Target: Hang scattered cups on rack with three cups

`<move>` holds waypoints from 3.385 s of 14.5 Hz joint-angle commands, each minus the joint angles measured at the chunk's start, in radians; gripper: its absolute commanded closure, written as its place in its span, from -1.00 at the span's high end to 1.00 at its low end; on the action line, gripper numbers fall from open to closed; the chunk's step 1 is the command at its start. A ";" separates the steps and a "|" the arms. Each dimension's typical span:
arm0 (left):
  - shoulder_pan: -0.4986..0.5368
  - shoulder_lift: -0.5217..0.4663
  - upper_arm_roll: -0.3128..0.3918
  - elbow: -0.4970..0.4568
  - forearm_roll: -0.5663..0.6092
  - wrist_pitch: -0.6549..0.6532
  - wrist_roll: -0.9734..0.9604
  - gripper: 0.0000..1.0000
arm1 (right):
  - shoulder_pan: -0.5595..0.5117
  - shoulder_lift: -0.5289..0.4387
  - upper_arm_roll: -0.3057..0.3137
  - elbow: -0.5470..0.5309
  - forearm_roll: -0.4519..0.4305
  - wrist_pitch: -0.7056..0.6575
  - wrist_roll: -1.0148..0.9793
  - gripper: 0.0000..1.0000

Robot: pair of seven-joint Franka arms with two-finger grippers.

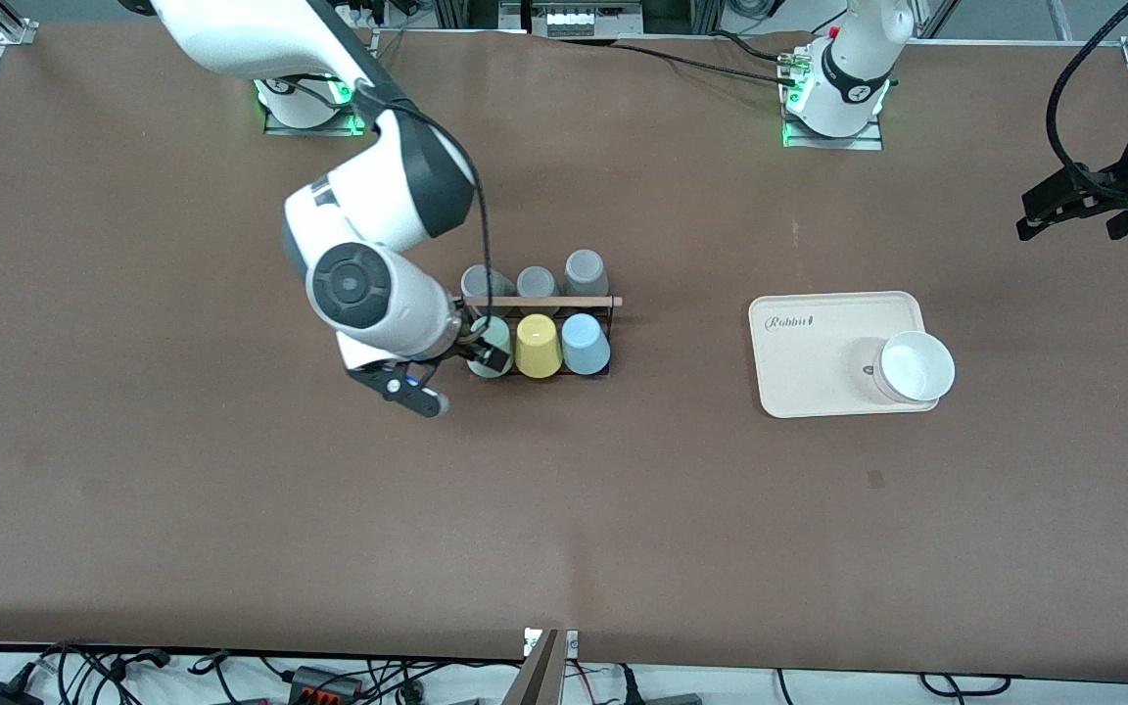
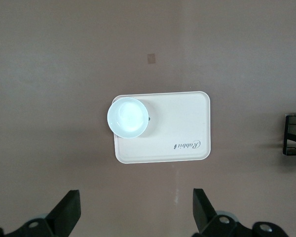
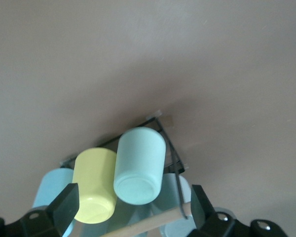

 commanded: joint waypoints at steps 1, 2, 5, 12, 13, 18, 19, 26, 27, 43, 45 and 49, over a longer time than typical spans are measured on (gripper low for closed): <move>0.003 0.012 -0.003 0.024 -0.013 -0.006 0.006 1.00 | -0.100 -0.006 0.007 0.068 0.001 -0.079 -0.094 1.00; 0.003 0.012 -0.003 0.024 -0.013 -0.007 0.006 1.00 | -0.134 -0.038 0.007 0.068 0.001 -0.080 -0.172 1.00; 0.003 0.012 -0.003 0.024 -0.013 -0.006 0.006 1.00 | -0.264 -0.086 0.008 0.068 -0.014 -0.108 -0.413 1.00; 0.003 0.012 -0.003 0.022 -0.013 -0.006 0.006 1.00 | -0.406 -0.213 -0.007 0.031 -0.132 -0.130 -0.720 1.00; 0.003 0.012 -0.003 0.022 -0.013 -0.006 0.006 1.00 | -0.415 -0.242 -0.019 -0.010 -0.138 -0.126 -0.768 1.00; 0.003 0.012 -0.003 0.022 -0.013 -0.006 0.006 1.00 | -0.500 -0.360 -0.044 -0.126 -0.141 -0.064 -1.012 1.00; 0.003 0.012 -0.003 0.022 -0.013 -0.006 0.006 1.00 | -0.496 -0.376 -0.053 -0.129 -0.144 -0.070 -1.021 1.00; 0.003 0.012 -0.003 0.021 -0.013 -0.006 0.006 1.00 | -0.500 -0.547 -0.055 -0.361 -0.155 -0.001 -1.023 1.00; 0.003 0.012 -0.003 0.021 -0.013 -0.006 0.006 1.00 | -0.498 -0.595 -0.053 -0.436 -0.160 0.043 -1.023 1.00; 0.006 0.012 -0.003 0.018 -0.044 0.008 0.006 1.00 | -0.498 -0.673 -0.047 -0.543 -0.147 0.009 -1.041 1.00; 0.006 0.012 -0.003 0.018 -0.035 0.005 0.020 1.00 | -0.499 -0.673 -0.049 -0.543 -0.147 0.010 -1.040 1.00; 0.006 0.010 -0.003 0.018 -0.033 -0.004 0.055 1.00 | -0.478 -0.672 -0.055 -0.543 -0.146 0.016 -1.035 1.00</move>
